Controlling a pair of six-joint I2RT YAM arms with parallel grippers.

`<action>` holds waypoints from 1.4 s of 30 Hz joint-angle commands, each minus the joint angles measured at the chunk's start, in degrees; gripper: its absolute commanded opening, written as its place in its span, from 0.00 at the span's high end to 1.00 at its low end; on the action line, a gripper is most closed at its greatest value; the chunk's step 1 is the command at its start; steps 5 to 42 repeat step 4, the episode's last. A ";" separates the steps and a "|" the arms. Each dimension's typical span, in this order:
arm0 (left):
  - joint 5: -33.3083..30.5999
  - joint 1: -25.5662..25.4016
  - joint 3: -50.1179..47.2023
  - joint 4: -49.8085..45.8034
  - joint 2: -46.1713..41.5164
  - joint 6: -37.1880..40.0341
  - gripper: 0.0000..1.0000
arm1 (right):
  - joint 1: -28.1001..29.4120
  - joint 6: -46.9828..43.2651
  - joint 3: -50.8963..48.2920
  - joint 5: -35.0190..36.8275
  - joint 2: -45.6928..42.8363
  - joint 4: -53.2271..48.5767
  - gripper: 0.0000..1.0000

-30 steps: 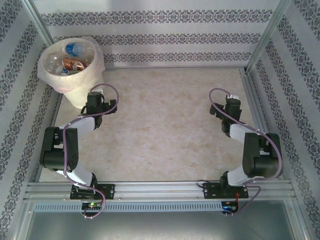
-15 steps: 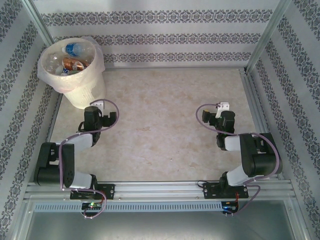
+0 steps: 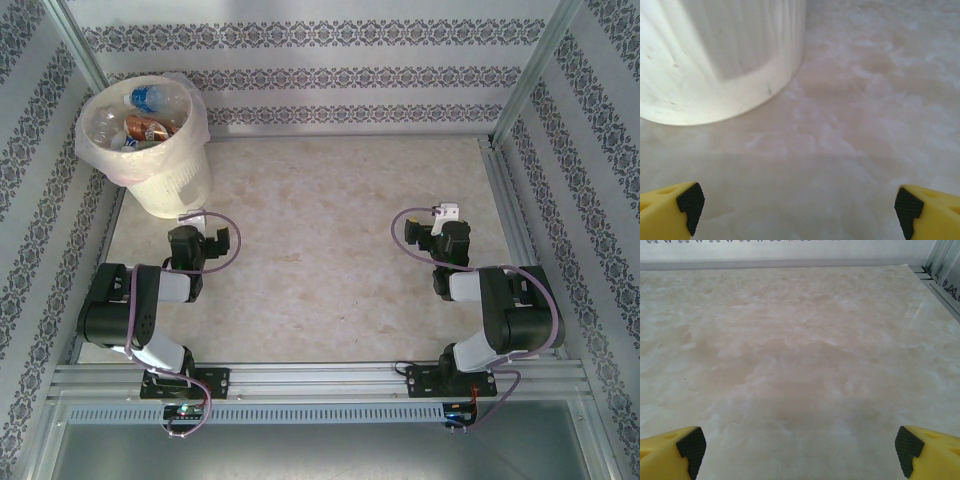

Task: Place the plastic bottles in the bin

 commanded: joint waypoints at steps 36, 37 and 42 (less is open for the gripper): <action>-2.96 -0.74 0.52 3.53 -0.13 -0.75 0.00 | -0.11 -1.02 1.11 -1.19 -0.57 1.37 0.02; -2.96 -0.74 0.52 3.53 -0.13 -0.75 0.00 | -0.11 -1.02 1.11 -1.19 -0.57 1.37 0.02; -2.96 -0.74 0.52 3.53 -0.13 -0.75 0.00 | -0.11 -1.02 1.11 -1.19 -0.57 1.37 0.02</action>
